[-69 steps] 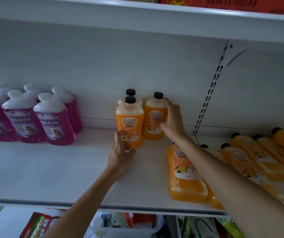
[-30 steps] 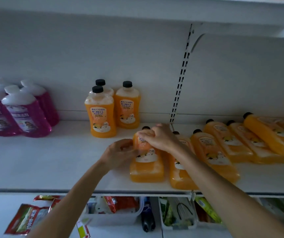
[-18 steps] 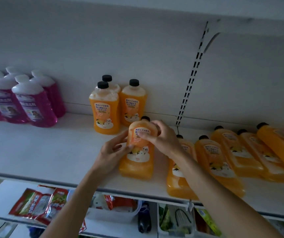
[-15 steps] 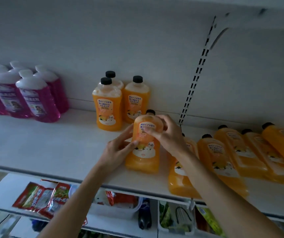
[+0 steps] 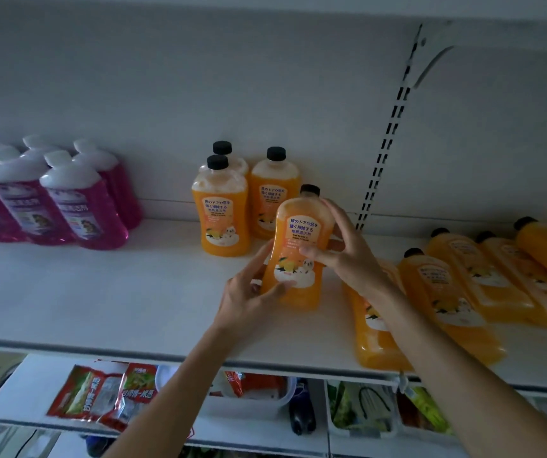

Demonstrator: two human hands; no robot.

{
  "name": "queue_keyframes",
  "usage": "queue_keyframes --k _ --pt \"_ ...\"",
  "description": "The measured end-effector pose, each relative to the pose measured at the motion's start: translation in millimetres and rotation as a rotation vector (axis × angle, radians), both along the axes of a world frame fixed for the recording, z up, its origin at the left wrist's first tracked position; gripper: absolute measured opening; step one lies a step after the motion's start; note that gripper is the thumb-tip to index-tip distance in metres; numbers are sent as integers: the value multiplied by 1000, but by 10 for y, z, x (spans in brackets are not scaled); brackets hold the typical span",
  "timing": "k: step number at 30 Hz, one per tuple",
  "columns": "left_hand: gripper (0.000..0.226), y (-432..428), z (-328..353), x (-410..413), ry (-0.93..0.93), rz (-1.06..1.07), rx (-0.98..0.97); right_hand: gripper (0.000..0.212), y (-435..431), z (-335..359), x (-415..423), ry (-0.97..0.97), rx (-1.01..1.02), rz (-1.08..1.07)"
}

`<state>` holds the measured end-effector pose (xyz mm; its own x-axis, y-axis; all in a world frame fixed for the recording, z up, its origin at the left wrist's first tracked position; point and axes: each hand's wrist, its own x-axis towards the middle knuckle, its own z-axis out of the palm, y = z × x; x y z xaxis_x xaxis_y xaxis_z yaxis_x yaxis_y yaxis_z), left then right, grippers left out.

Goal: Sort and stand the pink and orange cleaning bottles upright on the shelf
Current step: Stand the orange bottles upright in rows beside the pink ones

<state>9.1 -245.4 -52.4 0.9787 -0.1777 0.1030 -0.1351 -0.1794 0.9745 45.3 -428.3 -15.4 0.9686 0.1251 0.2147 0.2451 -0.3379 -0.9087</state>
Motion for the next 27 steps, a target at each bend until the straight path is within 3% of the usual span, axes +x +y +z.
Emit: queue_keyframes --k 3,13,27 --pt "62 34 -16 22 -40 -1 -35 83 47 -7 -5 -62 -71 -26" --pt "53 43 -77 59 -75 -33 -63 86 117 -65 46 -269 -241 -174" --pt "58 33 -108 86 -75 16 -61 80 196 -18 40 -342 -349 -207"
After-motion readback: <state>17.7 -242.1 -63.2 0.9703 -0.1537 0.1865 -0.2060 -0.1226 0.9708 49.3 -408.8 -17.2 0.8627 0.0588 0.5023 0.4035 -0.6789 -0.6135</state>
